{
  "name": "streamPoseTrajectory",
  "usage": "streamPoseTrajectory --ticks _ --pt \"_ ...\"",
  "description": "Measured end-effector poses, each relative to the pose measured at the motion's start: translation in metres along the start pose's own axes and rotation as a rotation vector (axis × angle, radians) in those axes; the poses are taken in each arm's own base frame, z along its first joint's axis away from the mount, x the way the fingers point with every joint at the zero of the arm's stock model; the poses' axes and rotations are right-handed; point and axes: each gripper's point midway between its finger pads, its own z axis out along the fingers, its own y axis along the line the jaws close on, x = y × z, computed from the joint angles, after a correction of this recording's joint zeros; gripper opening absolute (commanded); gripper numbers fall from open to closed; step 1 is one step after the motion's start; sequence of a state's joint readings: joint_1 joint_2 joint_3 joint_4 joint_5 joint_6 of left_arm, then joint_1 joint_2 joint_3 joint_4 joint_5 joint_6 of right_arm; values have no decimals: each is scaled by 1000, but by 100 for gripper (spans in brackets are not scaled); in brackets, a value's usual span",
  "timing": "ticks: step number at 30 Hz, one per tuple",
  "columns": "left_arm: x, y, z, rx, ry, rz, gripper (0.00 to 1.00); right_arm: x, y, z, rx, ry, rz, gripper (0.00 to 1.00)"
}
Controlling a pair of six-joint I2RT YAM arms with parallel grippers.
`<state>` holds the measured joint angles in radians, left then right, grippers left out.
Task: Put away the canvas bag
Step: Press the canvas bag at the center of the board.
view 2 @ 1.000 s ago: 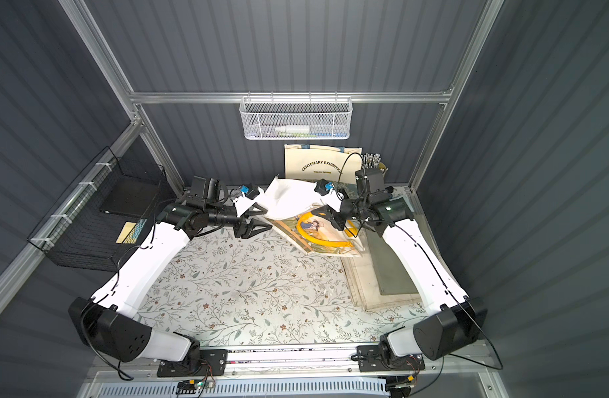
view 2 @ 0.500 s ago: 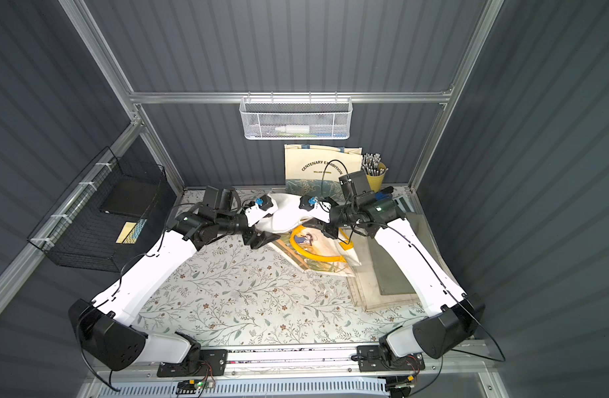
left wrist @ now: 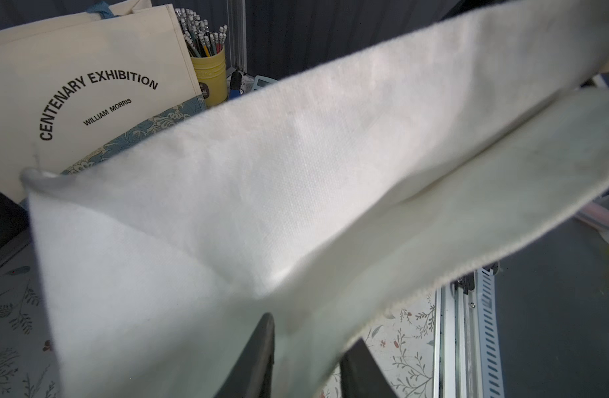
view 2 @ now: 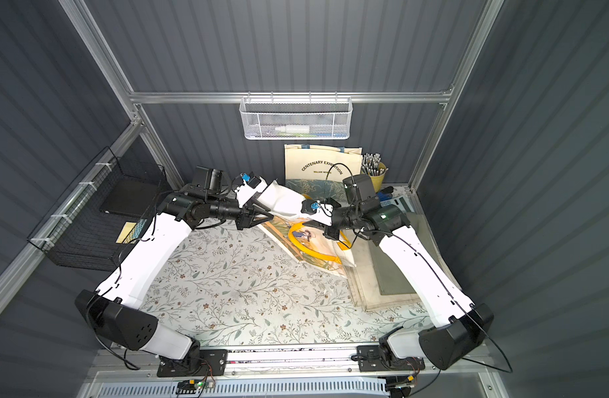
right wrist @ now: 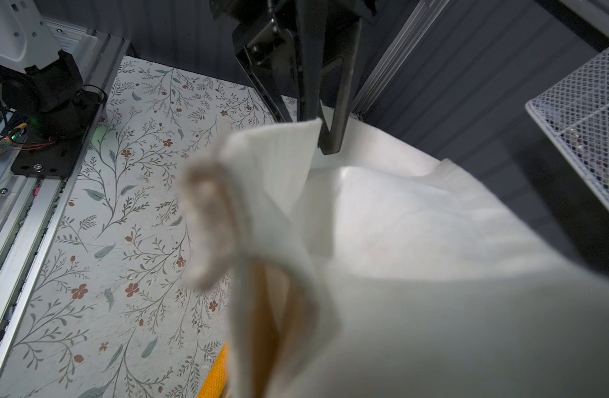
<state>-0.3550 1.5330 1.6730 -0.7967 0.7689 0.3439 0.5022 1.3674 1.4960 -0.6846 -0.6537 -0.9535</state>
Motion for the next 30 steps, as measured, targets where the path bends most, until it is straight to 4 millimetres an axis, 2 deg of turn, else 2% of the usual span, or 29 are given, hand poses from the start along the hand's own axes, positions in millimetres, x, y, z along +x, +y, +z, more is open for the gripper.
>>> streamPoseTrajectory --ticks 2,3,4,5,9,10,11,15,18,19,25,30 --pt "1 1 0 -2 2 -15 32 1 0 2 2 -2 -2 0" --pt "1 0 0 2 1 -23 38 2 0 2 4 -4 -3 0" --pt "2 1 0 2 -2 -31 51 3 0 3 4 -3 -2 0" --pt "3 1 0 1 -8 -31 59 4 1 4 3 -2 0 0" --pt "4 -1 -5 -10 -36 -38 79 12 7 7 -10 9 15 0" --pt "2 -3 -7 -15 -50 -32 80 14 8 7 -12 14 18 0" --pt "-2 -4 -9 -21 -63 -23 77 17 9 8 -14 19 22 0" --pt "-14 -8 -20 -49 -97 9 47 18 11 9 -17 15 24 0" --pt "-22 -3 -20 -53 -92 24 23 17 13 7 -14 10 24 0" --pt "-22 -1 -18 -51 -85 24 18 16 13 7 -13 9 25 0" --pt "3 6 7 -20 12 -18 15 15 13 6 -13 4 27 0" --pt "19 -5 39 9 115 0 16 13 18 7 -29 1 26 0"
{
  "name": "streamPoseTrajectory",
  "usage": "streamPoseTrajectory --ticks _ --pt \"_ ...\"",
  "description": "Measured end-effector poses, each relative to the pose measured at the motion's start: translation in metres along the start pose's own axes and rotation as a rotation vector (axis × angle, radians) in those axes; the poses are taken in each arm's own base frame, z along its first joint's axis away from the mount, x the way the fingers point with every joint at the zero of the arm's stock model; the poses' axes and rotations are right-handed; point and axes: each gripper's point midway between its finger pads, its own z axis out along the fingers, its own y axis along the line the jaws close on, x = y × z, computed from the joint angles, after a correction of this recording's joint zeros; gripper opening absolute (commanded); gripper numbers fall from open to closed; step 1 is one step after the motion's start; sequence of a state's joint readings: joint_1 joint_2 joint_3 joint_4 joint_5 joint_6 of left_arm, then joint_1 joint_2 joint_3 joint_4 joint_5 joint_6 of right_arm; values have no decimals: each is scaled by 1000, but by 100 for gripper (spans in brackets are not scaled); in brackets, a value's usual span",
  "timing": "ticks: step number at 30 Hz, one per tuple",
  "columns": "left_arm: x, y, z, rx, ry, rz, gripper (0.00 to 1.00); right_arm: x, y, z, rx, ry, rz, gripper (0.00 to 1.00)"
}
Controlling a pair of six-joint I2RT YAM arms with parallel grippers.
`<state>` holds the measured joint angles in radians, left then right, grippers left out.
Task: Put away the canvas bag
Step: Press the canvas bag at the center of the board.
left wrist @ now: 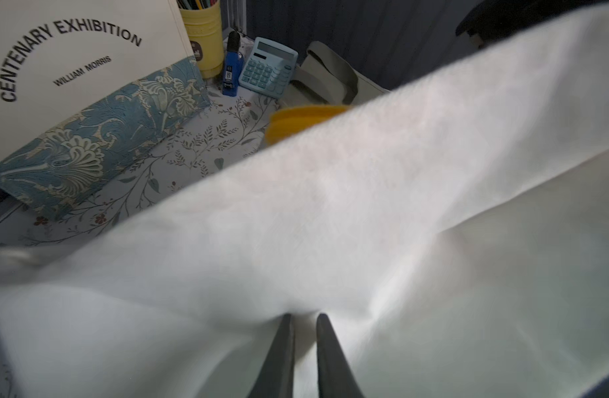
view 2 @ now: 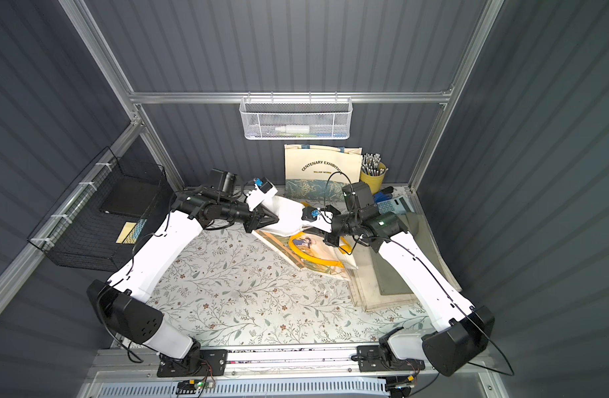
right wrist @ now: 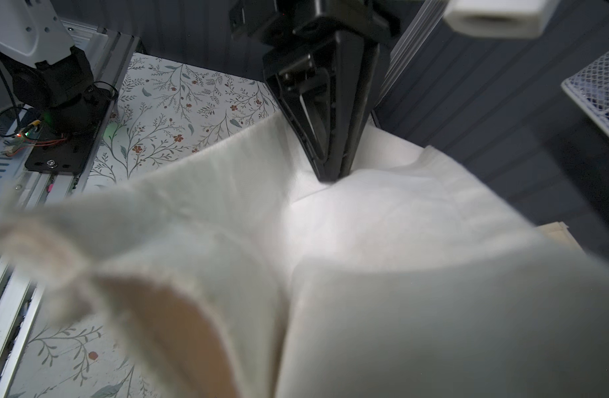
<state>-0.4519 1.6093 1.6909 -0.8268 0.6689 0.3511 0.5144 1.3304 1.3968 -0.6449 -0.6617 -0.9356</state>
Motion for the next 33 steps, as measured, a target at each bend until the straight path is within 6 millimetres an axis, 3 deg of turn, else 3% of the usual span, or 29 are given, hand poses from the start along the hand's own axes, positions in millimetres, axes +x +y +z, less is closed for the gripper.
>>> streamPoseTrajectory --ticks 7,11,14,15,20,23,27,33 --pt "-2 3 20 6 31 17 19 1 9 7 -19 37 -8 0" --pt "0 7 14 -45 10 74 44 2 9 8 -17 41 -15 0" --pt "12 6 -6 -113 -37 113 69 1 10 7 -24 33 -18 0" --pt "16 4 -17 -136 -58 129 74 0 10 7 -27 28 -17 0" --pt "10 -11 -61 -228 -136 228 86 7 3 6 -19 32 11 0" --pt "9 -19 -71 -245 -154 273 98 12 -2 6 -15 37 26 0" --pt "27 -22 -67 -243 -126 311 99 11 -4 7 -21 32 30 0" --pt "34 -1 -51 -286 -70 383 99 2 3 5 -54 22 17 0"
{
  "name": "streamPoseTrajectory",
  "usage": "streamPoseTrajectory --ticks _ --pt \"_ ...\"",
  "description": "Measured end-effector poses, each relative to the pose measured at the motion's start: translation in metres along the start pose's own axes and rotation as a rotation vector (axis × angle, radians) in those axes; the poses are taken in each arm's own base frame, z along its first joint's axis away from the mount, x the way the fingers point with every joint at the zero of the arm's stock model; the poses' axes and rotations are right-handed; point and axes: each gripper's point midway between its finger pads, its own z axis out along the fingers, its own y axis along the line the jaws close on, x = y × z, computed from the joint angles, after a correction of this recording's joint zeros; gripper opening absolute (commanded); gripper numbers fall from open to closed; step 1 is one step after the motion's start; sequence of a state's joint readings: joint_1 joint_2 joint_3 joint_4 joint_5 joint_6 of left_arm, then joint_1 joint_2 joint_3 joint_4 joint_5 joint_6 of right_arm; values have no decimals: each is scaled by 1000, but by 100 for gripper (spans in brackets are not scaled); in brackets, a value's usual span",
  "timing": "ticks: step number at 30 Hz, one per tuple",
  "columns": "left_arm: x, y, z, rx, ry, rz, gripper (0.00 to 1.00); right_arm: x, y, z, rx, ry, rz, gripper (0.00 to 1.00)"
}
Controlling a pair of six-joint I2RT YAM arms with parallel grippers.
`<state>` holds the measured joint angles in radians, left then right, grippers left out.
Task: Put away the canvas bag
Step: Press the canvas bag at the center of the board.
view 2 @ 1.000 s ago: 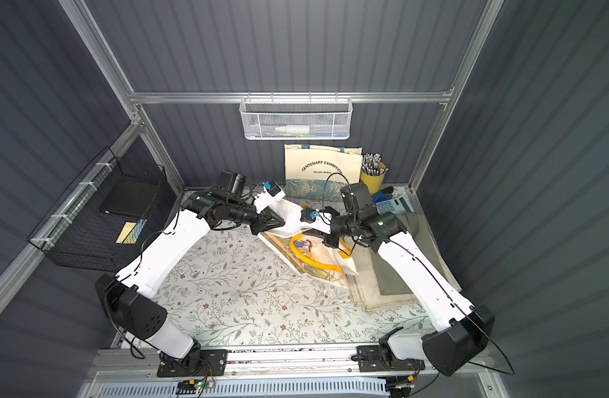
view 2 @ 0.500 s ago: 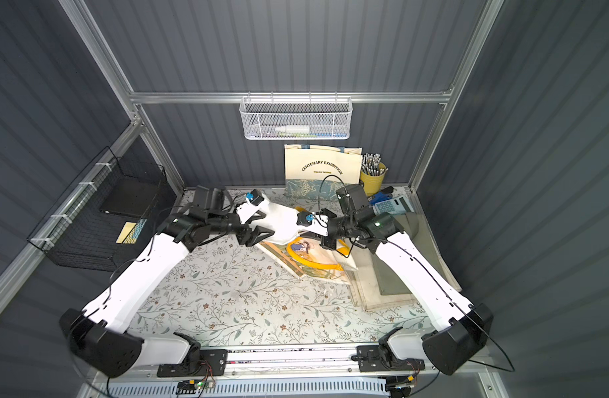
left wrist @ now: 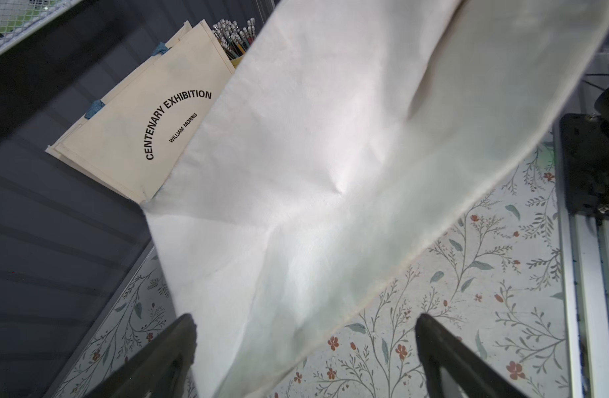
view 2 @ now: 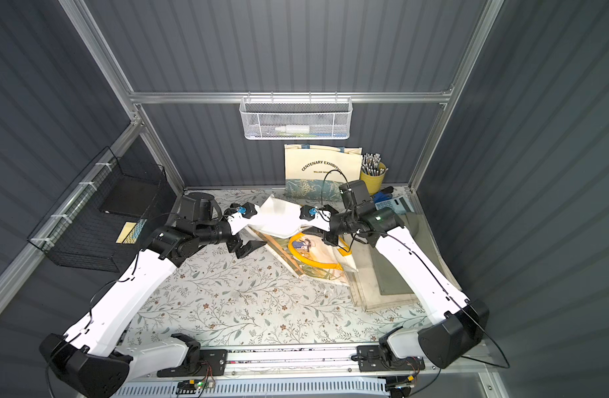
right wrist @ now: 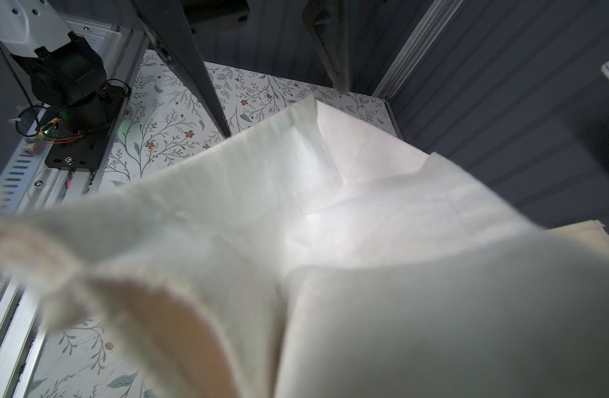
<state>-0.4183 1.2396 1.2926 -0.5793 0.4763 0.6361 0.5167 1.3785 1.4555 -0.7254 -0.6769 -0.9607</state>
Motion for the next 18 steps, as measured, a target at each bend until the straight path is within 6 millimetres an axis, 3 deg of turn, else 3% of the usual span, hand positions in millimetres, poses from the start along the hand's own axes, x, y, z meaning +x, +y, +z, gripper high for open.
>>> streamPoseTrajectory --ticks 10,18 --pt "8 10 37 43 -15 178 99 -17 32 14 -75 66 -144 0" --pt "4 15 37 35 -54 225 99 -18 42 19 -75 139 -262 0"
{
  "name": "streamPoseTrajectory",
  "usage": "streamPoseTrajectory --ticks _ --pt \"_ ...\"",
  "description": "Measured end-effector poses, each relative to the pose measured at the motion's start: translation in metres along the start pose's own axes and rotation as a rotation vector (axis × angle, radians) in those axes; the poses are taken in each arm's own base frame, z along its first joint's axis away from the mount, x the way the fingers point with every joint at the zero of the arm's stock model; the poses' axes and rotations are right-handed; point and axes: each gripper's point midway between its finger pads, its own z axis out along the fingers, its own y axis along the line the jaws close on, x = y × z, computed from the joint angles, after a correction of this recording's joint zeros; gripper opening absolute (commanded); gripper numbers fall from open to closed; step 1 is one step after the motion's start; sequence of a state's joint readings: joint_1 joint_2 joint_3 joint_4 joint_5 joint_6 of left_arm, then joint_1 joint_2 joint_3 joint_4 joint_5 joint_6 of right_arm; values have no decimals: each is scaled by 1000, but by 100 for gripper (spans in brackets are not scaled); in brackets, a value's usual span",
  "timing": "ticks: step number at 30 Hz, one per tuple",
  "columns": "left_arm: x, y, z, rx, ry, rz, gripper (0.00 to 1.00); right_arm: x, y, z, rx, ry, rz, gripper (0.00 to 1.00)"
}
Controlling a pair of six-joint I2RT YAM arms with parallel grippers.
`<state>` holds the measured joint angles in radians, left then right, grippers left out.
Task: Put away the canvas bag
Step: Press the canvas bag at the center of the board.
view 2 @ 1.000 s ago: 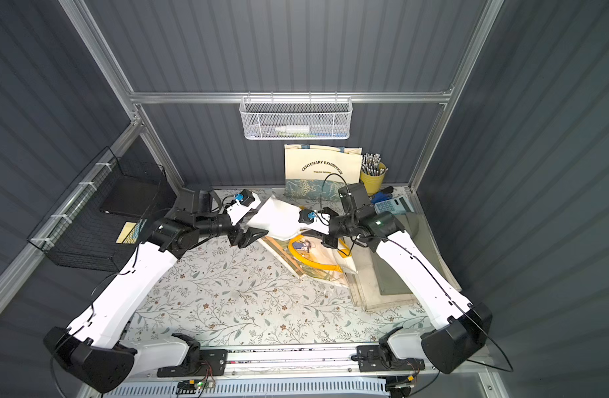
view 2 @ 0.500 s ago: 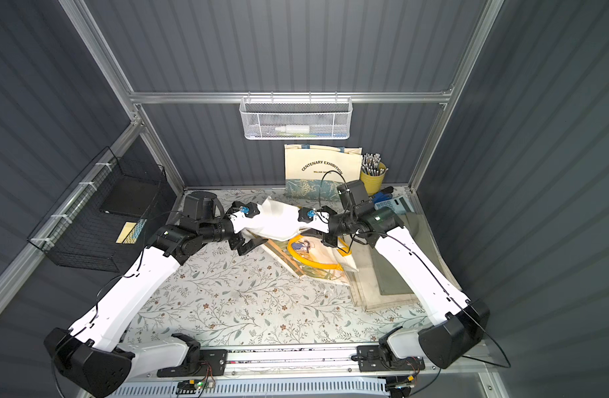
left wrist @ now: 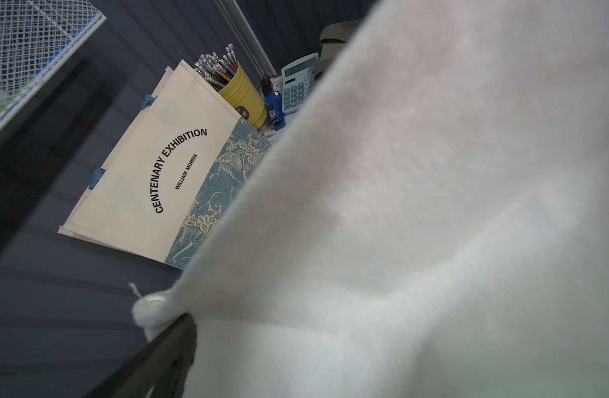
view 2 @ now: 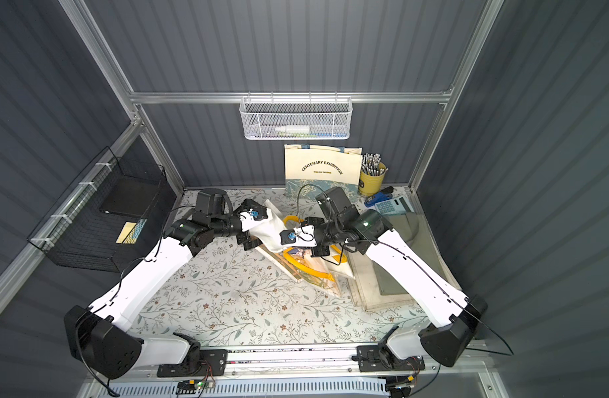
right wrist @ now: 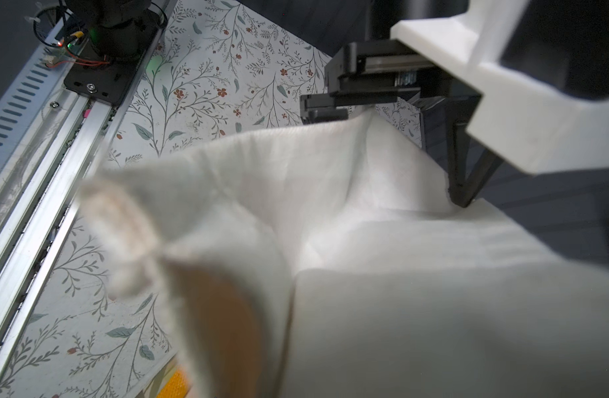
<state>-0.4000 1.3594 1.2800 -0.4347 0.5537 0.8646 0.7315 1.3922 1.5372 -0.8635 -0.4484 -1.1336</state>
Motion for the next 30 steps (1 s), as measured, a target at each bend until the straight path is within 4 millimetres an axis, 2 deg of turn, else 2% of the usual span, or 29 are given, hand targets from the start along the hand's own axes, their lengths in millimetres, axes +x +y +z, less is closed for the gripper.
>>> streamPoseTrajectory --ticks 4,9,15,21,27,29,30 --pt "4 4 -2 -9 2 -18 99 4 0 2 22 10 -11 0" --pt "5 18 -18 -30 34 -135 99 9 -2 -3 97 24 -10 0" --pt "11 8 -26 -34 53 -298 100 9 -4 -7 133 27 -5 0" --pt "18 6 -17 18 92 -419 99 8 -3 -5 131 33 -13 0" --pt "19 0 -7 73 70 -437 99 5 -2 -5 126 31 -17 0" --pt "19 -3 -6 90 55 -438 91 4 -1 -5 122 25 -19 0" --pt "18 -6 -5 109 46 -434 82 3 -1 -5 121 21 -18 0"
